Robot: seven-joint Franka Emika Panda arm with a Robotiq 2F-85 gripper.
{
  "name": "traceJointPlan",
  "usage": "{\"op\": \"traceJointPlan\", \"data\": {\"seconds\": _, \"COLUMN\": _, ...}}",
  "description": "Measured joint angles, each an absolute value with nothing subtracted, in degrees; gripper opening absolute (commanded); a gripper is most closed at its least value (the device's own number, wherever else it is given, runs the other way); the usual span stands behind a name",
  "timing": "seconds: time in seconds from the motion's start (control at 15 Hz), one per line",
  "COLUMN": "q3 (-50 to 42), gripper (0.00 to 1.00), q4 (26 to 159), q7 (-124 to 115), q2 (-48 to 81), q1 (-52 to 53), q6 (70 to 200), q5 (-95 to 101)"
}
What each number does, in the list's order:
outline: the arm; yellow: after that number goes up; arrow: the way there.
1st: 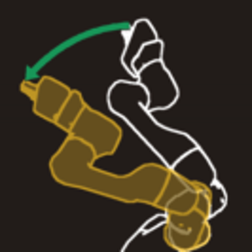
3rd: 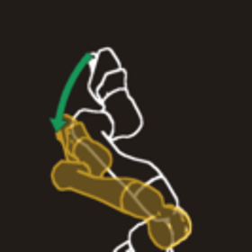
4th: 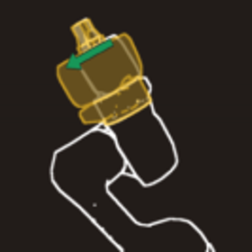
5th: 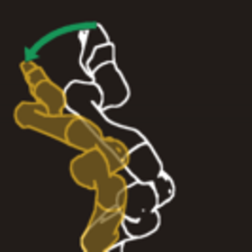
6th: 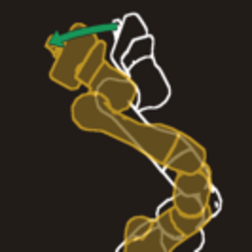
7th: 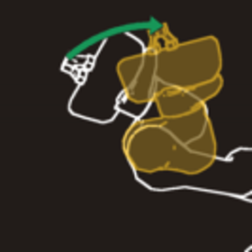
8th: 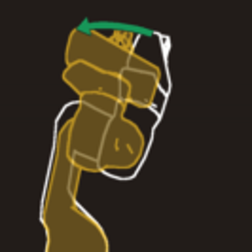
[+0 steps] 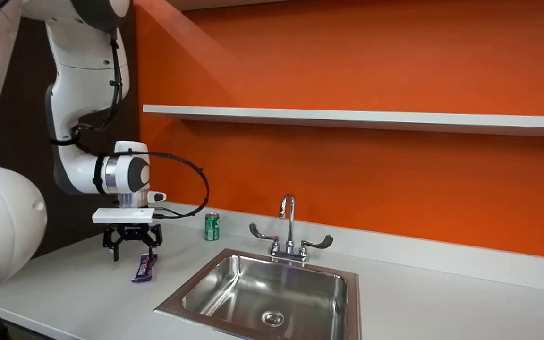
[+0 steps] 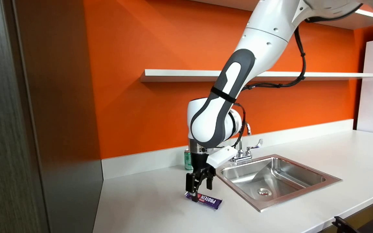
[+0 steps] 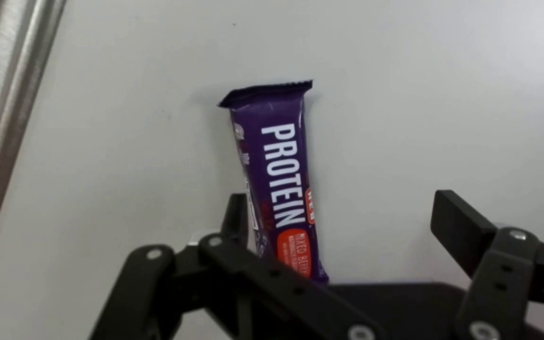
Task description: Put the chocolate bar inside the sink
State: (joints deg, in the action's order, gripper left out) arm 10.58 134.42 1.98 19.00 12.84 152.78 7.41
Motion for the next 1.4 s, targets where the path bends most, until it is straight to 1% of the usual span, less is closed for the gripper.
{"op": "traceJointPlan", "data": {"seconds": 0.87, "q3": 7.6, "gripper": 1.00, "q4": 130.3, "q7": 2.0, "q2": 24.3, "q1": 13.1, "q6": 154.0, "q5": 9.0}}
{"op": "traceJointPlan", "data": {"seconds": 1.4, "q3": 7.2, "gripper": 1.00, "q4": 130.1, "q7": 2.0, "q2": 24.9, "q1": 13.2, "q6": 154.0, "q5": 9.2}}
